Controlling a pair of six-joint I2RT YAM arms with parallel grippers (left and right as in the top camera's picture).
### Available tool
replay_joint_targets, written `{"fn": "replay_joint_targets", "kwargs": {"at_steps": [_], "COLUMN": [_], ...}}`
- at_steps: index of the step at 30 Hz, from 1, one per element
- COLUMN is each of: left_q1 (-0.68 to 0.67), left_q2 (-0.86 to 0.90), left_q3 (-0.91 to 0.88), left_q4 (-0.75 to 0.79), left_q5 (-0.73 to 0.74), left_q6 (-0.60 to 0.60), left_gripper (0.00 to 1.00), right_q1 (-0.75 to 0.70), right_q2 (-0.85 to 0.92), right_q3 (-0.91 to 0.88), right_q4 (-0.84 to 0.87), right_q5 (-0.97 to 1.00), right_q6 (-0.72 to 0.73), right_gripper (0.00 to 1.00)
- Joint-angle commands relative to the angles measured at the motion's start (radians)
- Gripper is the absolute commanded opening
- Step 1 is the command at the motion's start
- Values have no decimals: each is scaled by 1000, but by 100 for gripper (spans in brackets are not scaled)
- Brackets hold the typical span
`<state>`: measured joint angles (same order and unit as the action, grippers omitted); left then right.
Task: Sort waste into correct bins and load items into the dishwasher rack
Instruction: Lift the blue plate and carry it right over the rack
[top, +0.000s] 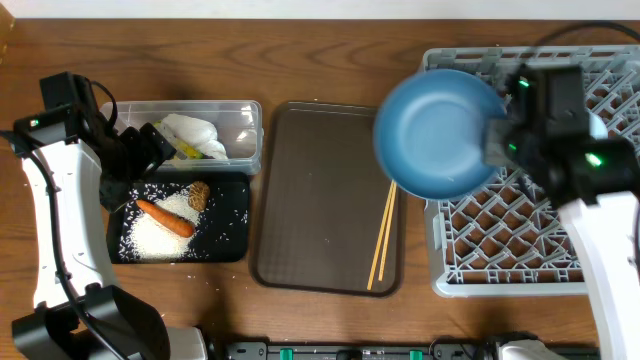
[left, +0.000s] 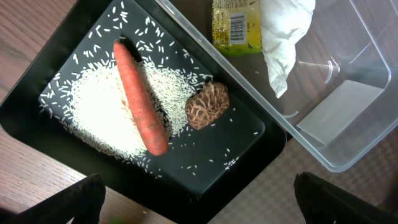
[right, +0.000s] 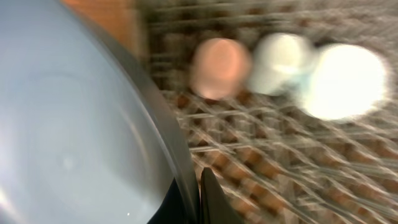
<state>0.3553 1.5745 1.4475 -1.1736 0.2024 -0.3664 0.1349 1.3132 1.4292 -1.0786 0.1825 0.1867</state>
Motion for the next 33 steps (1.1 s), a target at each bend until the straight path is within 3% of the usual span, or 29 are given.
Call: {"fn": "replay_joint_targets", "kwargs": {"at_steps": [1,9,18,33], "left_q1": [5,5,5,5], "left_q2": [-15,-15,-15,-15], "left_q3": [1,1,1,1], "left_q4": [-3,-3,-3,-3], "left_q5": [-6,-6,-6,-6], "left_q6": [2,2,2,2], "left_gripper": [98,98,98,98], "right_q1": [-32,-37,-37,-103], "right_q2": [-82,-151,-78,140], "right_q3": [19,18,14,14], "right_q4": [-48,-97,-180,-118], "right_q5": [222,435,594,753], "right_q6": [-50,-365,-503,-652], "right_gripper": [1,1,1,1]}}
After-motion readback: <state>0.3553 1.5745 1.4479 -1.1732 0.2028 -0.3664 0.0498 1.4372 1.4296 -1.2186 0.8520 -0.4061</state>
